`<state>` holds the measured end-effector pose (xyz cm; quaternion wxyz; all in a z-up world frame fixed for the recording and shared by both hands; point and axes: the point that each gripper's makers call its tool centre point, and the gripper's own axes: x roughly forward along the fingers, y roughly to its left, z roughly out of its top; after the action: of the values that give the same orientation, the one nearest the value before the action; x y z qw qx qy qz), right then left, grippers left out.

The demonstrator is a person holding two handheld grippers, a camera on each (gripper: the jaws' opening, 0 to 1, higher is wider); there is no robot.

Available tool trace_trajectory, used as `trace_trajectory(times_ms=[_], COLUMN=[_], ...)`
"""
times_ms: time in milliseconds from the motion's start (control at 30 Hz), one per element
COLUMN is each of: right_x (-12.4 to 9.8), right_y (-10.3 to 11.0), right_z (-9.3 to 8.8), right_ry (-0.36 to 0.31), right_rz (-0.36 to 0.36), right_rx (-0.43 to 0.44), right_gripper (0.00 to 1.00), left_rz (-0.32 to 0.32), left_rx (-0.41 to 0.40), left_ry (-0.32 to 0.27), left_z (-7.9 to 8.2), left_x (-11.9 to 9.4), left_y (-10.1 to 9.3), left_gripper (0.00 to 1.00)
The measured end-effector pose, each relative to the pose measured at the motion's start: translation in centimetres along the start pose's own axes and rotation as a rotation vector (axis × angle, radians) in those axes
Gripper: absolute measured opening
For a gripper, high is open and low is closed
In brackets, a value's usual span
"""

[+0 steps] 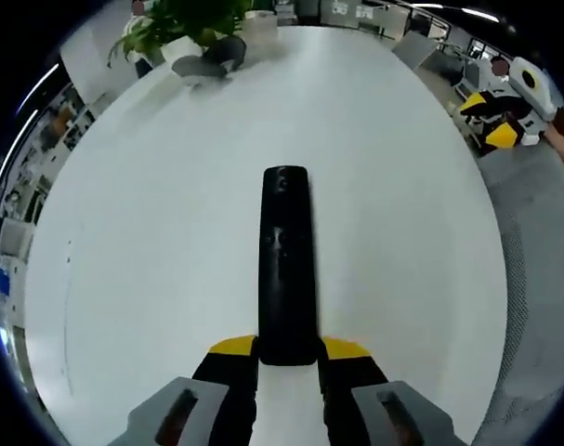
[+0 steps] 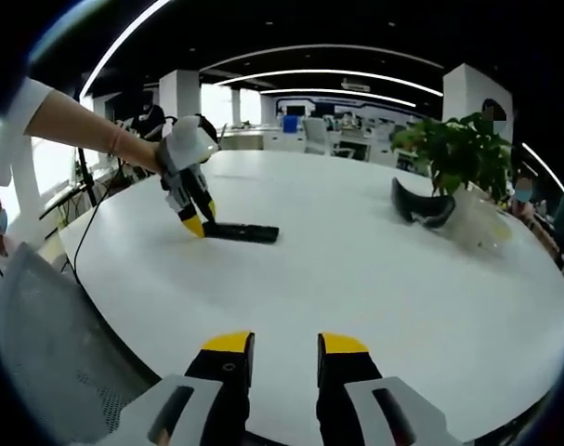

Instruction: Press the specified remote control buttons in sequence, fully releasing each button before pressing the next.

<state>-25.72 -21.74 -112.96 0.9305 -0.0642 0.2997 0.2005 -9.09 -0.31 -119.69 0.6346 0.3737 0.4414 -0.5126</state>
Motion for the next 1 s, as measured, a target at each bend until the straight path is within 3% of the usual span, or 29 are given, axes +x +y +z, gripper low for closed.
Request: trace_trajectory(times_ms=[300, 333, 367, 433, 467, 533, 633, 700, 867, 1000], right_x=[0.0, 0.0, 0.0, 0.0, 0.0, 0.0, 0.0, 0.0, 0.1, 0.0], right_y=[-0.1, -0.1, -0.1, -0.1, -0.1, 0.0, -0.2, -0.2, 0.0, 0.2], right_z=[-0.1, 0.0, 0.0, 0.0, 0.0, 0.0, 0.0, 0.0, -0.1, 0.4], right_ry=[0.004, 0.002, 0.001, 0.0, 0.0, 0.003, -0.002, -0.002, 0.009, -0.019], right_rz=[-0.003, -0.002, -0.002, -0.004, -0.003, -0.001, -0.008, -0.006, 0.002, 0.012], right_rx=[0.0, 0.0, 0.0, -0.001, -0.002, -0.002, 0.005, 0.008, -0.007, 0.005], right_gripper=[0.24, 0.24, 0.24, 0.24, 0.24, 0.23, 0.23, 0.23, 0.22, 0.23], left_rz=[0.007, -0.003, -0.03, -0.017, -0.017, 0.004, 0.005, 0.022, 0.017, 0.021], left_rx=[-0.008, -0.049, -0.113, -0.127, -0.118, -0.072, -0.082, -0.038, -0.044, -0.019], left_ry=[-0.006, -0.026, -0.04, -0.075, -0.071, -0.079, -0.085, -0.079, -0.08, -0.067], left_z=[0.5, 1.0, 1.5, 2.7, 2.8, 3.3, 3.7, 3.6, 3.4, 3.1], left_x=[0.1, 0.3, 0.6, 1.0, 1.0, 1.1, 1.1, 1.0, 1.0, 0.9], left_y=[-0.2, -0.4, -1.0, -0.9, -0.9, -0.5, -0.4, -0.1, -0.8, -1.4], left_gripper=[0.28, 0.35, 0.5, 0.72, 0.7, 0.52, 0.38, 0.25, 0.25, 0.25])
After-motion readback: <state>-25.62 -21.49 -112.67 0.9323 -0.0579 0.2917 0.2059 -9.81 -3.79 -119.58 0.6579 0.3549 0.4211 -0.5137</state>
